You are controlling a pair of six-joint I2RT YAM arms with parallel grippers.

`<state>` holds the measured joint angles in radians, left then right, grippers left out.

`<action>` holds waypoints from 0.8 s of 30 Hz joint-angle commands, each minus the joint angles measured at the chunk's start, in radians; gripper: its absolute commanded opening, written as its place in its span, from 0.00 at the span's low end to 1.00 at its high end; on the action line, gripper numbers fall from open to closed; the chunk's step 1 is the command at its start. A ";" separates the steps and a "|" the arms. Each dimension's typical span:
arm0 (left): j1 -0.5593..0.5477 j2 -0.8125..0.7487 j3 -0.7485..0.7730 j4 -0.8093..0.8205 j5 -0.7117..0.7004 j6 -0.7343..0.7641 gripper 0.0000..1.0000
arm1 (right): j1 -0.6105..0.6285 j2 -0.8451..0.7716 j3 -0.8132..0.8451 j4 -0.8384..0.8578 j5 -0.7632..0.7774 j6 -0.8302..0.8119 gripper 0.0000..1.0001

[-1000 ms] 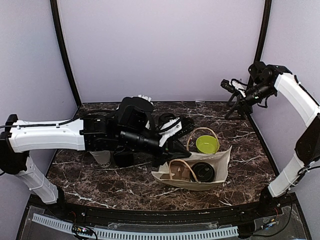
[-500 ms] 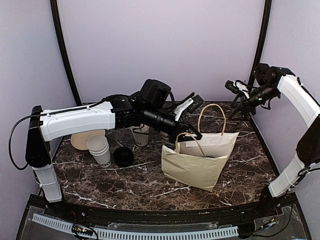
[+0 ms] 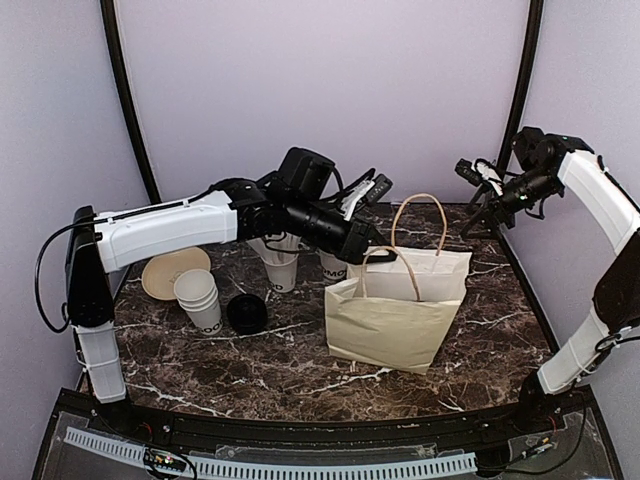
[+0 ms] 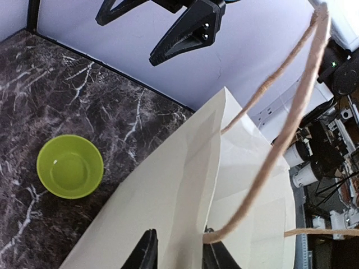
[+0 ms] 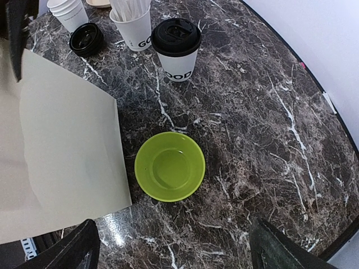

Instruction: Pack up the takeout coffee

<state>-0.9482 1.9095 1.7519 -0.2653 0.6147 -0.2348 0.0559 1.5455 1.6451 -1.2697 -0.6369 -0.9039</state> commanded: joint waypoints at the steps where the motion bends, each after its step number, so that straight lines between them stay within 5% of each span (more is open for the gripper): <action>1: 0.014 -0.021 0.036 -0.055 -0.010 0.052 0.43 | -0.007 0.008 0.018 0.023 -0.023 0.023 0.93; 4: 0.014 -0.056 0.071 -0.134 -0.053 0.134 0.55 | -0.009 0.018 0.030 0.022 -0.030 0.039 0.93; 9: 0.034 -0.120 0.195 -0.387 -0.242 0.330 0.62 | -0.010 0.028 0.049 -0.007 -0.041 0.048 0.94; 15: 0.097 -0.171 0.225 -0.415 -0.382 0.394 0.72 | -0.011 0.047 0.077 -0.014 -0.036 0.068 0.95; 24: 0.231 0.179 0.696 -0.570 -0.387 0.392 0.74 | -0.011 0.087 0.100 -0.025 -0.056 0.087 0.95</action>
<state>-0.7704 1.9335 2.3116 -0.7155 0.2432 0.1322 0.0502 1.6184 1.7222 -1.2819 -0.6682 -0.8291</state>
